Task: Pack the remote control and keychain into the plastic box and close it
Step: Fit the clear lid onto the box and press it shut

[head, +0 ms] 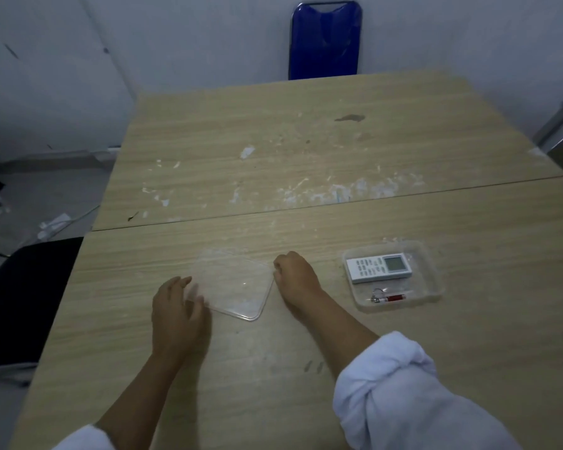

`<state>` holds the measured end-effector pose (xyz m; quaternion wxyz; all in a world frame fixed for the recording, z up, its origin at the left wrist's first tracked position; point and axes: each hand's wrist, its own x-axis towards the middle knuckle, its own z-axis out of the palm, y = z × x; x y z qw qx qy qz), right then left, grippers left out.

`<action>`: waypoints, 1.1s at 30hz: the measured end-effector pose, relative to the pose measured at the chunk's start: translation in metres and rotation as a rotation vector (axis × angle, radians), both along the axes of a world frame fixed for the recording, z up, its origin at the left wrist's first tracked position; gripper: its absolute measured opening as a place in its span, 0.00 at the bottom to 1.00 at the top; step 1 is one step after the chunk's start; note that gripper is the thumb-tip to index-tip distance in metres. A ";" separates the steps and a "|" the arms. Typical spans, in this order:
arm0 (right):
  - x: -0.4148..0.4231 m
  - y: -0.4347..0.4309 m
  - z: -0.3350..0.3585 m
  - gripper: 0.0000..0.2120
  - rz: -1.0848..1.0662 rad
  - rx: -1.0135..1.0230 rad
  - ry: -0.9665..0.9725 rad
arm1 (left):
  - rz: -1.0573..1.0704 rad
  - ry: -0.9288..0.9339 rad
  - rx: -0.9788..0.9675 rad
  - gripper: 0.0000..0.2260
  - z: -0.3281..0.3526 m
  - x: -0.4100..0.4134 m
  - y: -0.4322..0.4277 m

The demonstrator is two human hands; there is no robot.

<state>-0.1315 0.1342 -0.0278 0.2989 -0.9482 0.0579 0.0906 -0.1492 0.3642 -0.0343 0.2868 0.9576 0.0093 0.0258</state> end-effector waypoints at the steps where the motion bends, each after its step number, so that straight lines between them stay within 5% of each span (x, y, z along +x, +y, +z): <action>1: 0.002 0.002 -0.002 0.08 -0.009 0.003 -0.005 | 0.014 0.027 -0.013 0.19 0.000 -0.002 0.002; 10: 0.018 0.014 -0.009 0.06 -0.271 0.107 0.057 | 0.028 0.049 -0.083 0.24 -0.003 -0.009 0.006; 18: 0.020 -0.025 0.039 0.13 -0.462 0.662 0.096 | 0.077 0.053 -0.292 0.18 0.012 -0.001 -0.016; 27: 0.003 -0.110 0.095 0.12 -0.312 0.647 -0.121 | 0.027 0.007 -0.418 0.13 0.051 0.024 -0.091; 33: -0.020 -0.164 0.103 0.05 -0.241 0.477 -0.272 | 0.182 0.123 -0.809 0.20 0.082 0.022 -0.160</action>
